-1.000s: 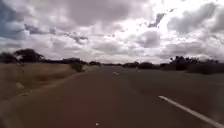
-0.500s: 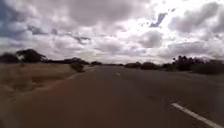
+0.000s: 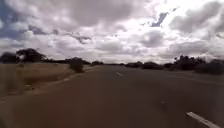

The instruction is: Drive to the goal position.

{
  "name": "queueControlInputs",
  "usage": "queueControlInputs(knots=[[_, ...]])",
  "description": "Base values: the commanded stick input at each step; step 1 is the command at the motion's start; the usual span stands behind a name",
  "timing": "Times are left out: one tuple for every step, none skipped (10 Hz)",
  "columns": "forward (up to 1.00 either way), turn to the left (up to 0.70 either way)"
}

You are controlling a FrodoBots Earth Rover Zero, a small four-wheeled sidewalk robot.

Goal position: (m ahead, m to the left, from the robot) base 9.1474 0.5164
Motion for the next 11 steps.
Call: queueControlInputs(knots=[[0.78, 0.0], [0.78, 0.0], [0.78, 0.0], [0.78, 0.0], [0.78, 0.0], [0.78, 0.0], [0.78, 0.0], [0.78, 0.0], [0.78, 0.0], [0.78, 0.0], [0.78, 0.0]])
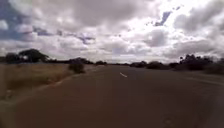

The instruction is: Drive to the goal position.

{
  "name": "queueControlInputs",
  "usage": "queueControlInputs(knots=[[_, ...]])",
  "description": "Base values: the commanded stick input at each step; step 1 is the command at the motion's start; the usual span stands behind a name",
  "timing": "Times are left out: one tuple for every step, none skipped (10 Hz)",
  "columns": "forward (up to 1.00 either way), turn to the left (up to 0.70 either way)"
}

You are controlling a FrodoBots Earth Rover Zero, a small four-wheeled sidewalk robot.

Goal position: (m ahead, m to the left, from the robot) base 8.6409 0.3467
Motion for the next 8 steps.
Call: queueControlInputs(knots=[[0.78, 0.0], [0.78, 0.0], [0.78, 0.0], [0.78, 0.0], [0.78, 0.0], [0.78, 0.0], [0.78, 0.0], [0.78, 0.0]])
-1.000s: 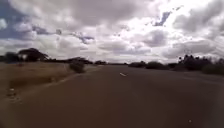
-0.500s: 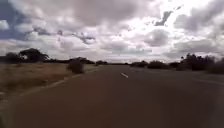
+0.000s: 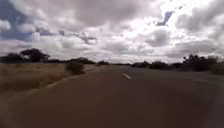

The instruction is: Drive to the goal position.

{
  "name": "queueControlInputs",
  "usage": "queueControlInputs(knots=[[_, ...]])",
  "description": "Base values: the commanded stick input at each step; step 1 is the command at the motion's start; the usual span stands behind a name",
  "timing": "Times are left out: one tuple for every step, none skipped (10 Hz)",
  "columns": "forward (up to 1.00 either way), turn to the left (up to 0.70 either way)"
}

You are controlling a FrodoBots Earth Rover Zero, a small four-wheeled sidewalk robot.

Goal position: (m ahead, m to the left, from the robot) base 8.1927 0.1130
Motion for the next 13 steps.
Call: queueControlInputs(knots=[[0.78, 0.0], [0.78, 0.0], [0.78, 0.0], [0.78, 0.0], [0.78, 0.0], [0.78, -0.17], [0.78, -0.26], [0.78, -0.3], [0.78, -0.31], [0.78, -0.31], [0.78, -0.31], [0.78, 0.0], [0.78, 0.0]])
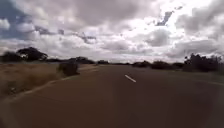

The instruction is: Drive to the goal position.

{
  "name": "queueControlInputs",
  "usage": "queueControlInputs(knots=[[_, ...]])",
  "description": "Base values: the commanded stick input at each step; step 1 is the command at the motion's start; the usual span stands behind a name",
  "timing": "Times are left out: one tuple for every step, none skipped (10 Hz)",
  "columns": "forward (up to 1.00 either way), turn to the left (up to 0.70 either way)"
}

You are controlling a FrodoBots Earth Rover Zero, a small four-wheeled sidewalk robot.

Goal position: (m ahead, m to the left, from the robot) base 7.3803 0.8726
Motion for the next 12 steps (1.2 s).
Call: queueControlInputs(knots=[[0.78, 0.0], [0.78, 0.0], [0.78, -0.28], [0.78, -0.29], [0.78, -0.31], [0.78, -0.18], [0.78, -0.03], [0.78, 0.0], [0.78, 0.0], [0.78, 0.0], [0.78, 0.0], [0.78, 0.0]])
